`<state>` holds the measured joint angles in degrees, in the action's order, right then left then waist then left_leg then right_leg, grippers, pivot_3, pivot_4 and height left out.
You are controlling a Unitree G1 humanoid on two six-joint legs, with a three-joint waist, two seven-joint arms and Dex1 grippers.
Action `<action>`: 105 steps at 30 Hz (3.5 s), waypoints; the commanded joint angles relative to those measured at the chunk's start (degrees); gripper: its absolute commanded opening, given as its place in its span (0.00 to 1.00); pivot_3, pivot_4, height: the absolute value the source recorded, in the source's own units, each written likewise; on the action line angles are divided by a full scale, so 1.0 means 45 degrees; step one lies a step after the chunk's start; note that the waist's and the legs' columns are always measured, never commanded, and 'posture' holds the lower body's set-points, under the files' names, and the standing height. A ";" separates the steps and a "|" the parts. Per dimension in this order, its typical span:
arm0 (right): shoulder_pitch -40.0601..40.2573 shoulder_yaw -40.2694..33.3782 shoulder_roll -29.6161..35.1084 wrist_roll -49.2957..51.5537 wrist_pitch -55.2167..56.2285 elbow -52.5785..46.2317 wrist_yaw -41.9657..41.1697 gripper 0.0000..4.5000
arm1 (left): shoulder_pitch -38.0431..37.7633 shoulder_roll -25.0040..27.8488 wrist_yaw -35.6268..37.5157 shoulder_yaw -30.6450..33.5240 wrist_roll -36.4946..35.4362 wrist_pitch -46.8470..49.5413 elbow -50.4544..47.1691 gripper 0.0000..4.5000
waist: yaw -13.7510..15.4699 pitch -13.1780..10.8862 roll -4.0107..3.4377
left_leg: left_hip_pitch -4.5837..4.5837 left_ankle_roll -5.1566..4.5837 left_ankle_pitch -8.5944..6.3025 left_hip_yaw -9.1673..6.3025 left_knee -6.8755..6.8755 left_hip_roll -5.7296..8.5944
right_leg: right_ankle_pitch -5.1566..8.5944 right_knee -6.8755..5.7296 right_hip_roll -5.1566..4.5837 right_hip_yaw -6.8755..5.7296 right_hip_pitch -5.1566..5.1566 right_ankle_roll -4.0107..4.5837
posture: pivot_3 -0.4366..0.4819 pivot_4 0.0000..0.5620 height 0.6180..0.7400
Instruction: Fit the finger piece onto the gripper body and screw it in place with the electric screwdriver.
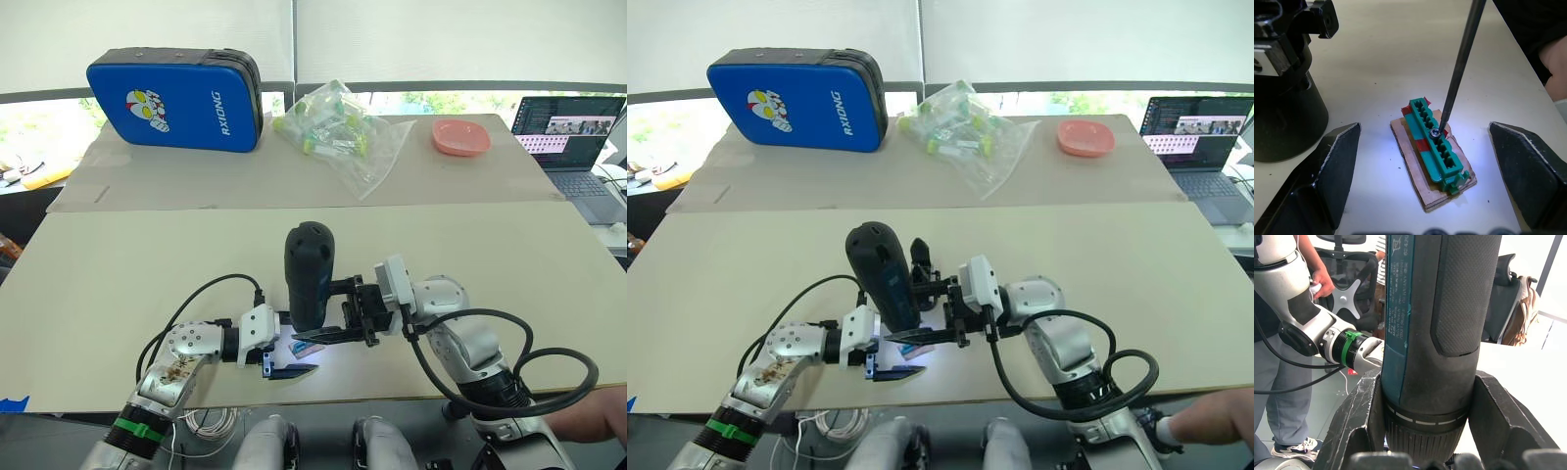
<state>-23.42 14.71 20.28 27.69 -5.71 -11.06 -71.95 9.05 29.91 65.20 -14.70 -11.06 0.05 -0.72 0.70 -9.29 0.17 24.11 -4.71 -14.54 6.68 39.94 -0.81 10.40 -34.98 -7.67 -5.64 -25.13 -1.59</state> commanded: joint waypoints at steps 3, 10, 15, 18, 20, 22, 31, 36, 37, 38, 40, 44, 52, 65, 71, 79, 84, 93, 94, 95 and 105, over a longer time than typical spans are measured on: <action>-0.0171 -0.0243 0.0091 0.0340 0.0062 -0.0527 -0.0036 0.44 | -0.0343 0.0163 -0.0019 -0.0438 0.0328 0.0439 0.0272 0.98 | 0.0001 0.0000 0.0000 | 0.0000 0.0000 0.0000 0.0000 0.0000 0.0000 | 0.0000 0.0001 0.0000 0.0000 0.0000 0.0000 | 0.48 0.27 1.00; -0.0236 -0.0286 0.0240 0.0455 -0.0044 -0.0539 -0.0044 0.44 | -0.0382 0.0155 -0.0086 -0.0448 0.0301 0.0514 0.0195 0.98 | 0.0002 0.0000 0.0000 | 0.0001 0.0000 0.0000 0.0001 -0.0001 0.0000 | 0.0000 0.0001 0.0000 0.0001 0.0001 0.0000 | 0.48 0.27 1.00; -0.0281 -0.0311 0.0236 0.0452 -0.0066 -0.0483 -0.0036 0.44 | -0.0392 0.0144 -0.0137 -0.0429 0.0295 0.0612 0.0135 0.98 | 0.0002 0.0000 0.0000 | 0.0001 0.0000 0.0000 0.0000 -0.0001 0.0000 | 0.0000 0.0001 0.0000 0.0001 0.0000 0.0000 | 0.48 0.27 1.00; -0.0327 -0.0409 0.0139 0.0619 -0.0077 -0.0520 0.0006 0.44 | -0.0398 0.0151 -0.0167 -0.0416 0.0286 0.0654 0.0096 0.98 | 0.0003 0.0000 0.0000 | 0.0001 0.0000 0.0000 0.0001 0.0000 0.0000 | 0.0000 0.0001 0.0000 0.0001 0.0001 0.0000 | 0.48 0.27 1.00; -0.0422 -0.0552 0.0005 0.0889 -0.0220 -0.0619 0.0171 0.44 | -0.0405 0.0160 -0.0177 -0.0410 0.0286 0.0657 0.0090 0.98 | 0.0000 0.0000 0.0000 | 0.0001 0.0000 0.0000 0.0001 0.0000 0.0000 | 0.0000 0.0001 0.0000 0.0001 0.0002 0.0000 | 0.48 0.27 1.00; -0.0525 -0.0599 -0.0048 0.0928 -0.0257 -0.0623 0.0237 0.44 | -0.0400 0.0162 -0.0184 -0.0400 0.0282 0.0657 0.0104 0.98 | 0.0003 0.0000 0.0000 | 0.0001 0.0000 0.0001 0.0000 -0.0001 0.0000 | 0.0000 -0.0002 0.0000 0.0002 0.0002 0.0000 | 0.48 0.27 1.00; -0.0564 -0.0411 0.0032 0.0523 -0.0026 -0.0265 0.0186 0.44 | -0.0413 0.0163 -0.0185 -0.0364 0.0305 0.0495 0.0322 0.98 | 0.0001 0.0000 0.0000 | 0.0001 0.0001 0.0001 0.0001 0.0000 0.0000 | 0.0000 -0.0001 0.0000 0.0001 0.0000 0.0001 | 0.48 0.27 1.00; -0.0566 -0.0395 -0.0016 0.0501 -0.0034 -0.0214 0.0144 0.44 | -0.0384 0.0162 -0.0167 -0.0342 0.0318 0.0399 0.0488 0.98 | 0.0001 0.0000 0.0000 | 0.0001 0.0001 0.0001 0.0001 -0.0001 0.0000 | 0.0000 -0.0002 0.0000 0.0002 0.0001 0.0001 | 0.48 0.27 1.00; -0.0560 -0.0389 -0.0037 0.0485 -0.0037 -0.0213 0.0138 0.44 | -0.0385 0.0169 -0.0156 -0.0341 0.0325 0.0372 0.0523 0.98 | 0.0001 0.0000 0.0000 | 0.0001 0.0001 0.0001 0.0000 0.0000 0.0000 | -0.0001 -0.0001 0.0000 0.0001 0.0001 0.0001 | 0.48 0.27 1.00; -0.0548 -0.0378 -0.0054 0.0466 -0.0033 -0.0211 0.0133 0.44 | -0.0387 0.0172 -0.0150 -0.0339 0.0330 0.0348 0.0553 0.98 | 0.0000 0.0000 0.0000 | 0.0001 0.0001 0.0001 0.0001 0.0000 0.0000 | -0.0001 -0.0002 0.0000 0.0002 0.0001 0.0001 | 0.48 0.27 1.00; -0.0527 -0.0357 -0.0077 0.0434 -0.0028 -0.0202 0.0128 0.44 | -0.0390 0.0174 -0.0148 -0.0337 0.0340 0.0311 0.0599 0.98 | 0.0000 0.0000 0.0000 | 0.0000 0.0001 0.0001 0.0001 0.0000 0.0000 | -0.0001 -0.0002 0.0000 0.0001 0.0001 0.0001 | 0.48 0.27 1.00; -0.0540 -0.0333 -0.0127 0.0430 -0.0074 -0.0215 0.0144 0.44 | -0.0389 0.0161 -0.0151 -0.0337 0.0357 0.0226 0.0702 0.98 | 0.0001 0.0000 0.0000 | 0.0000 0.0002 0.0001 0.0001 -0.0001 0.0000 | -0.0001 -0.0002 0.0000 0.0002 0.0001 0.0001 | 0.48 0.27 1.00; -0.0519 -0.0289 -0.0159 0.0493 -0.0283 -0.0298 0.0147 0.44 | -0.0456 0.0161 -0.0166 -0.0369 0.0372 0.0049 0.0824 0.98 | -0.0001 0.0000 -0.0001 | -0.0002 0.0005 0.0003 0.0000 0.0000 -0.0002 | -0.0002 -0.0004 0.0000 0.0001 0.0000 0.0004 | 0.48 0.27 1.00; -0.0476 -0.0207 -0.0087 0.0436 -0.0410 -0.0272 0.0128 0.44 | -0.0459 0.0147 -0.0191 -0.0388 0.0372 0.0060 0.0842 0.98 | 0.0000 0.0001 -0.0001 | -0.0002 0.0006 0.0002 -0.0001 0.0000 -0.0002 | -0.0003 -0.0004 0.0001 0.0001 -0.0002 0.0004 | 0.48 0.27 1.00; -0.0478 -0.0199 -0.0090 0.0393 -0.0341 -0.0224 0.0124 0.44 | -0.0454 0.0145 -0.0189 -0.0387 0.0368 0.0058 0.0845 0.98 | 0.0000 0.0001 -0.0001 | -0.0002 0.0006 0.0003 0.0000 -0.0001 -0.0002 | -0.0003 -0.0004 0.0000 0.0001 -0.0002 0.0004 | 0.48 0.27 1.00; -0.0507 -0.0223 -0.0057 0.0332 -0.0284 -0.0186 0.0107 0.44 | -0.0458 0.0168 -0.0181 -0.0368 0.0370 0.0054 0.0879 0.98 | 0.0000 0.0001 -0.0001 | -0.0002 0.0007 0.0002 -0.0001 -0.0001 -0.0002 | -0.0002 -0.0003 0.0000 0.0001 -0.0003 0.0004 | 0.48 0.27 1.00; -0.0491 -0.0209 -0.0034 0.0306 -0.0275 -0.0188 0.0118 0.44 | -0.0461 0.0183 -0.0167 -0.0360 0.0376 0.0027 0.0910 0.98 | 0.0000 0.0001 -0.0001 | -0.0003 0.0007 0.0002 -0.0001 0.0000 -0.0002 | -0.0003 -0.0004 0.0000 0.0000 -0.0002 0.0004 | 0.48 0.27 1.00; -0.0426 -0.0194 0.0025 0.0156 -0.0201 -0.0190 0.0174 0.44 | -0.0481 0.0240 -0.0138 -0.0314 0.0357 0.0018 0.0902 0.98 | -0.0001 0.0001 -0.0001 | -0.0004 0.0007 0.0002 0.0000 -0.0001 -0.0003 | -0.0003 -0.0004 0.0001 0.0001 -0.0002 0.0004 | 0.48 0.27 1.00; -0.0425 -0.0195 0.0022 0.0153 -0.0198 -0.0192 0.0179 0.44 | -0.0482 0.0242 -0.0135 -0.0313 0.0353 0.0025 0.0893 0.98 | -0.0001 0.0001 -0.0001 | -0.0004 0.0007 0.0002 -0.0001 -0.0001 -0.0003 | -0.0003 -0.0004 0.0001 0.0000 -0.0002 0.0004 | 0.48 0.27 1.00; -0.0423 -0.0196 0.0014 0.0150 -0.0193 -0.0193 0.0189 0.44 | -0.0482 0.0246 -0.0130 -0.0315 0.0354 0.0029 0.0884 0.98 | -0.0001 0.0001 -0.0001 | -0.0004 0.0007 0.0003 -0.0001 -0.0001 -0.0003 | -0.0002 -0.0004 0.0001 0.0001 -0.0003 0.0004 | 0.48 0.27 1.00; -0.0440 -0.0179 -0.0097 0.0089 -0.0184 -0.0124 0.0246 0.44 | -0.0446 0.0268 -0.0100 -0.0299 0.0328 0.0133 0.0817 0.98 | -0.0001 0.0001 -0.0001 | -0.0005 0.0007 0.0002 -0.0001 -0.0001 -0.0003 | -0.0003 -0.0004 0.0001 0.0001 -0.0002 0.0004 | 0.48 0.27 1.00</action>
<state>-24.82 14.70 20.26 27.22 -7.81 -10.56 -70.98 8.67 30.00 64.55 -14.64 -11.22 -0.95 -0.05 0.69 -9.29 0.16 24.09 -4.67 -14.53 6.67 39.94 -0.83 10.39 -35.00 -7.67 -5.64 -25.14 -1.57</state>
